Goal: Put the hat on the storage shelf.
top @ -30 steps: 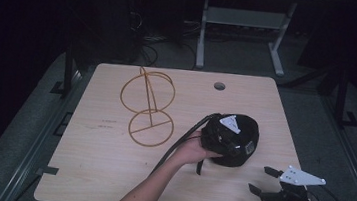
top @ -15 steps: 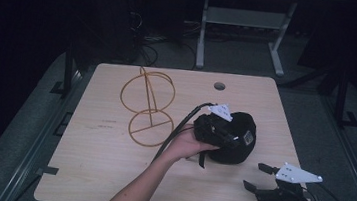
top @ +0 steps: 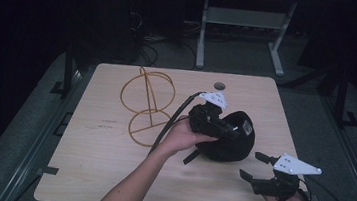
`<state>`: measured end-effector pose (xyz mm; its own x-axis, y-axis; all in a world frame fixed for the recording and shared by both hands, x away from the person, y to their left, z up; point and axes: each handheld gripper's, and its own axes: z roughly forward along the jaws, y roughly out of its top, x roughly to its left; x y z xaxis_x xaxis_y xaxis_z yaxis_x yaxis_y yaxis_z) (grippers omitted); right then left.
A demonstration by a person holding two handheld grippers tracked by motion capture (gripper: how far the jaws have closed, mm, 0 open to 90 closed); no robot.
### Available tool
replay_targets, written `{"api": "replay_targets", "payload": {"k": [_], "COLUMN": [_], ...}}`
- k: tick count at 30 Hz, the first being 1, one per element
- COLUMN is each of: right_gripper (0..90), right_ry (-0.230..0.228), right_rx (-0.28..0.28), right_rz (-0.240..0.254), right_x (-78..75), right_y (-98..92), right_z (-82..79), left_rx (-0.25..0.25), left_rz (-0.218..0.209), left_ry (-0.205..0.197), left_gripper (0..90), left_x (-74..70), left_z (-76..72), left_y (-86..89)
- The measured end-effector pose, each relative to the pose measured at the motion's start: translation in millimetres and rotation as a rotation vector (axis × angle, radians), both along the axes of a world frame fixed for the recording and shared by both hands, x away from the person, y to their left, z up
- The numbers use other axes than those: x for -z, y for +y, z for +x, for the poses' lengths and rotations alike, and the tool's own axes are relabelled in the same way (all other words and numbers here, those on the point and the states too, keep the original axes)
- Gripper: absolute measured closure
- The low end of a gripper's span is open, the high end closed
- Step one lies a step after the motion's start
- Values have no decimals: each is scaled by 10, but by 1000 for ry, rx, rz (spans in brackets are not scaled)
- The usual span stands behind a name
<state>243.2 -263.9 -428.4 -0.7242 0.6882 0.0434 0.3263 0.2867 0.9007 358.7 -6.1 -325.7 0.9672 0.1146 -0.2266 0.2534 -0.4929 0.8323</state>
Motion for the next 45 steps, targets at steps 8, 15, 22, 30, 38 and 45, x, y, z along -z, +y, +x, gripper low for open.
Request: {"api": "replay_targets", "payload": {"k": [8, 15, 22, 30, 38, 45], "right_gripper": [192, 206, 405, 819, 847, 851], "right_ry": [-50, -58, -81, -90, -54, -40], "right_rx": [17, 34, 8, -39, -57, -40], "right_rz": [-33, -27, -29, -41, -16, -14], "right_x": [-45, -37, -47, -110, -252, -345], "right_y": [78, 66, 26, 0, -36, -160], "right_z": [51, 68, 43, -15, -31, -14], "left_rx": [38, 83, 116, 112, 41, -11], "left_rz": [-3, -7, 1, 18, 38, 76], "left_ry": [-4, 2, -3, -21, -60, -100], "left_gripper": [809, 809, 809, 800, 632, 478], "left_x": [-63, -168, -182, -226, -298, -301], "left_z": [-54, -89, -146, -141, -161, -246], "left_y": [-57, -152, -250, -258, -153, 79]}}
